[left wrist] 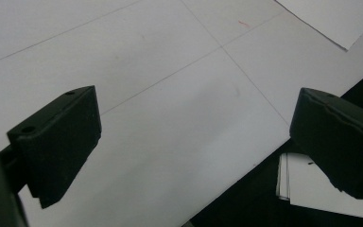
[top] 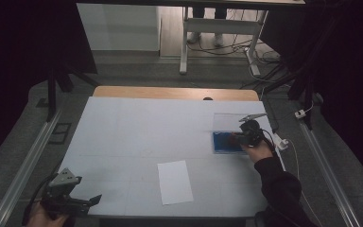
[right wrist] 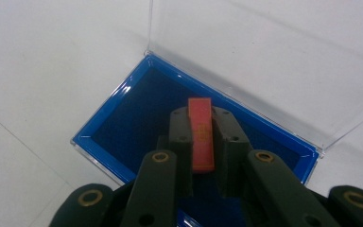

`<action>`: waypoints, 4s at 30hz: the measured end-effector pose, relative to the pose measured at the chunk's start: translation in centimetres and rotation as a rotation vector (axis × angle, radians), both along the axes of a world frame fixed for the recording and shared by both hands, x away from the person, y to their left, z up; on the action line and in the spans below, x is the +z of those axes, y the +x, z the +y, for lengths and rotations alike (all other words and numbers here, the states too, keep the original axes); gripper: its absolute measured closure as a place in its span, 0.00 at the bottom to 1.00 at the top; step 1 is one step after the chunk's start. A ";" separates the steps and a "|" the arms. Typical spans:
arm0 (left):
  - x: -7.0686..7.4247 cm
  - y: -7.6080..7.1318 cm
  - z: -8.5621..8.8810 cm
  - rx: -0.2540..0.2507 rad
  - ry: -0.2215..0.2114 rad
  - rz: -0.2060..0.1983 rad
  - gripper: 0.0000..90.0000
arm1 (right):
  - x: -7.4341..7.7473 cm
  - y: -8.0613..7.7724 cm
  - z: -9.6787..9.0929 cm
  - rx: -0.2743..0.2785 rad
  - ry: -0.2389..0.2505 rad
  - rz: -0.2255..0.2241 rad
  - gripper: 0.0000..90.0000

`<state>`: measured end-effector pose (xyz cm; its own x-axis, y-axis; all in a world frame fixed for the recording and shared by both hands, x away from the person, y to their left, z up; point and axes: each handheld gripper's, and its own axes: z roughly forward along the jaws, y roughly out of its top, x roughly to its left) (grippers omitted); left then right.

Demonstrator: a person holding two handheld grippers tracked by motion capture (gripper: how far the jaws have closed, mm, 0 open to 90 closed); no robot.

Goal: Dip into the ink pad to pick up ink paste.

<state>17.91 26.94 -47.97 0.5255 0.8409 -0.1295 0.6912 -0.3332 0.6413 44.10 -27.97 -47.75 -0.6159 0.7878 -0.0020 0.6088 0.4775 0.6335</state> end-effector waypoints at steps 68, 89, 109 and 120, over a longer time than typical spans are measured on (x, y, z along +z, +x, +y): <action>0.0 0.0 0.2 0.002 -0.020 0.002 0.03 | 0.2 0.1 0.5 -0.022 -0.054 -0.014 0.89; 0.0 0.1 0.2 0.001 -0.017 0.004 0.04 | 0.0 0.0 0.7 -0.025 -0.064 -0.026 0.89; 0.0 0.0 0.3 0.005 -0.024 0.003 0.03 | 0.5 -0.4 -0.1 -0.045 0.006 -0.050 0.88; 0.0 0.0 0.2 0.008 -0.024 -0.001 0.03 | 1.6 -1.7 0.1 0.008 0.046 -0.086 0.88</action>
<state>17.89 27.19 -47.94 0.5187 0.8418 -0.1494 0.6934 -0.3120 0.6495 42.37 -27.90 -46.14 -0.6215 0.7831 -0.0192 0.5470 0.4514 0.7049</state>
